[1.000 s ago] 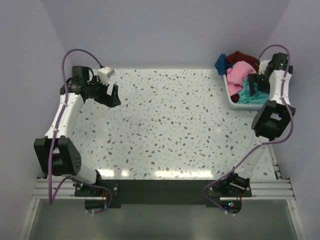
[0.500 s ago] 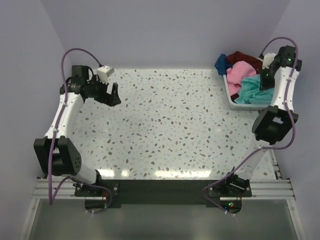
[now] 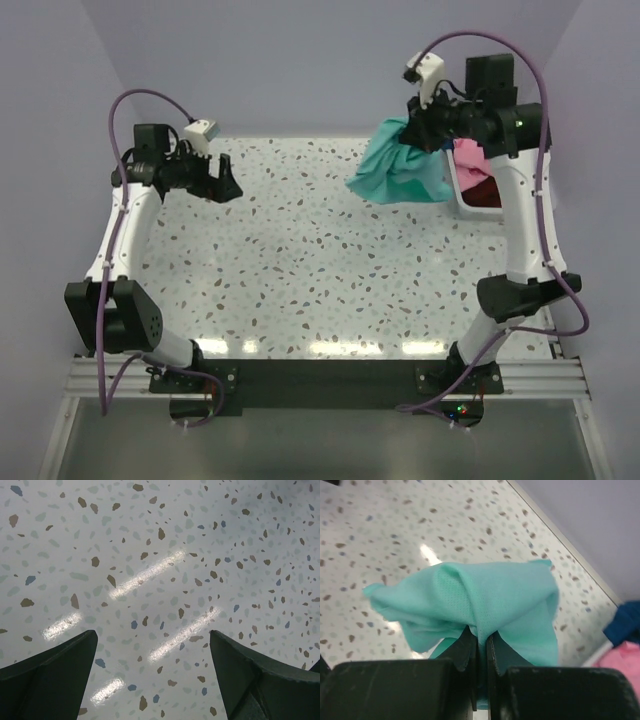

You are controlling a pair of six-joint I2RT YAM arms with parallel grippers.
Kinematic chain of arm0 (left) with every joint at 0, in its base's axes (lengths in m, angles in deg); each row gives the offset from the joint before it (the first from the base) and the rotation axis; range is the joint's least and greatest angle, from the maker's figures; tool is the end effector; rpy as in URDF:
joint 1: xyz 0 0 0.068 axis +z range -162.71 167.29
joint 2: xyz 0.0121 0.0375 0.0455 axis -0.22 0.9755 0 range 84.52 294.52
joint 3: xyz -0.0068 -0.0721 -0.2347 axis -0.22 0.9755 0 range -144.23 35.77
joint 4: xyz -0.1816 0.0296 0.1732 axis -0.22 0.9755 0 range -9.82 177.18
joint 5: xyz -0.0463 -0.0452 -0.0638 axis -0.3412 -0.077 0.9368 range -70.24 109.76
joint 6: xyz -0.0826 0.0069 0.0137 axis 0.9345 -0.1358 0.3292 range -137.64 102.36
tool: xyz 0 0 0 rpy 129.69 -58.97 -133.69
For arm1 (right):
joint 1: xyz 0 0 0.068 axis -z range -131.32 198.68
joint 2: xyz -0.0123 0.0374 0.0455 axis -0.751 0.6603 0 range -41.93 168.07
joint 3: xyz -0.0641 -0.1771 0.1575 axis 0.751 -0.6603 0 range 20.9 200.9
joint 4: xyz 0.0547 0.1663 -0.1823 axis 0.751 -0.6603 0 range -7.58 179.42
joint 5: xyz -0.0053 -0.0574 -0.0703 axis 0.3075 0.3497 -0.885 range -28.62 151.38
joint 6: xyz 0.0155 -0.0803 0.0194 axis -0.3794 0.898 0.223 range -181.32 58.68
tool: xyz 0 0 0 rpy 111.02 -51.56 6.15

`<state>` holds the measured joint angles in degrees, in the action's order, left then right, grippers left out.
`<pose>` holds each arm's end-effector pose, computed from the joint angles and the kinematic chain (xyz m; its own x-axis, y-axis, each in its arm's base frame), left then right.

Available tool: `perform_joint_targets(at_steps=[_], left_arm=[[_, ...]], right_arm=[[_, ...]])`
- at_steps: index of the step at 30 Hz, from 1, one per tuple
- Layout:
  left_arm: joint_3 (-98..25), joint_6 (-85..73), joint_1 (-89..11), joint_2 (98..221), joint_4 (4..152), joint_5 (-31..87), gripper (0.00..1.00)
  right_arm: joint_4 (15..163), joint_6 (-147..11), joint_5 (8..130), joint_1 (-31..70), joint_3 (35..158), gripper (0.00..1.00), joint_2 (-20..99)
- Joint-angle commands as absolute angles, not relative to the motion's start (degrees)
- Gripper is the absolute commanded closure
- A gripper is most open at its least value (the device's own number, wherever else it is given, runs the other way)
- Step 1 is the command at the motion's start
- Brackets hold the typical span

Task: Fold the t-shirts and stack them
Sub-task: Move the tshirt to the center of the board, then flatten the tshirt out

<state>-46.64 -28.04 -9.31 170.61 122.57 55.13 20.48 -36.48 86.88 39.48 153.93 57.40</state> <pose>0.3378 -0.0226 0.2970 -0.6434 0.1091 -0.7577 0.4765 0.8318 -0.2848 0.3264 0.0849 0.4457 -0.3104 -0.4344 -0.8455 -0.6852 0.7188 -0.1178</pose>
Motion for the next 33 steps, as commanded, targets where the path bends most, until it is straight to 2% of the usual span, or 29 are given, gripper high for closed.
perform_joint_targets(at_steps=[1, 5, 7, 8, 9, 13, 17, 19, 21, 25, 28, 33], left_arm=[[-49.0, -24.9, -6.9, 167.7, 120.7, 58.9, 0.0], [-48.2, -25.4, -5.1, 166.8, 121.1, 61.2, 0.0], [-47.6, -27.1, -4.9, 166.2, 121.6, 60.8, 0.0], [-47.3, -28.2, -5.0, 165.8, 122.4, 60.7, 0.0], [-47.1, -29.1, -4.9, 165.6, 123.0, 60.5, 0.0], [-44.5, -37.7, -5.2, 164.3, 125.8, 59.2, 0.0], [-38.2, -44.8, -6.9, 163.7, 126.6, 54.4, 0.0], [-36.1, -47.9, -8.2, 164.4, 127.5, 52.6, 0.01], [-33.6, -49.5, -8.3, 165.6, 127.9, 51.5, 0.04], [-30.2, -51.6, -8.6, 169.4, 128.9, 47.7, 0.18], [-28.5, -52.1, -8.7, 172.1, 129.7, 45.0, 0.24], [-26.6, -51.0, -9.1, 176.4, 130.4, 42.5, 0.22]], right_arm=[[28.0, -42.9, 93.9, 35.2, 157.5, 1.0, 55.2], [35.3, -49.5, 100.2, 33.0, 153.8, 1.0, 53.5], [37.4, -51.3, 96.7, 33.0, 147.5, 0.4, 52.6], [37.5, -50.8, 92.9, 33.4, 141.3, 0.18, 51.9], [37.7, -50.3, 91.7, 35.5, 137.9, 0.02, 51.9], [39.1, -50.5, 91.2, 44.0, 125.1, 0.01, 52.7], [35.6, -46.7, 91.8, 45.3, 118.1, 0.03, 53.4], [35.4, -45.5, 91.5, 42.5, 115.6, 0.06, 52.6], [35.1, -43.3, 88.6, 36.8, 113.1, 0.14, 52.1], [39.1, -42.7, 84.0, 28.4, 109.1, 0.25, 52.2], [41.1, -41.6, 79.4, 22.3, 107.3, 0.33, 54.0], [45.3, -39.8, 72.3, 12.5, 102.6, 0.36, 58.3]])
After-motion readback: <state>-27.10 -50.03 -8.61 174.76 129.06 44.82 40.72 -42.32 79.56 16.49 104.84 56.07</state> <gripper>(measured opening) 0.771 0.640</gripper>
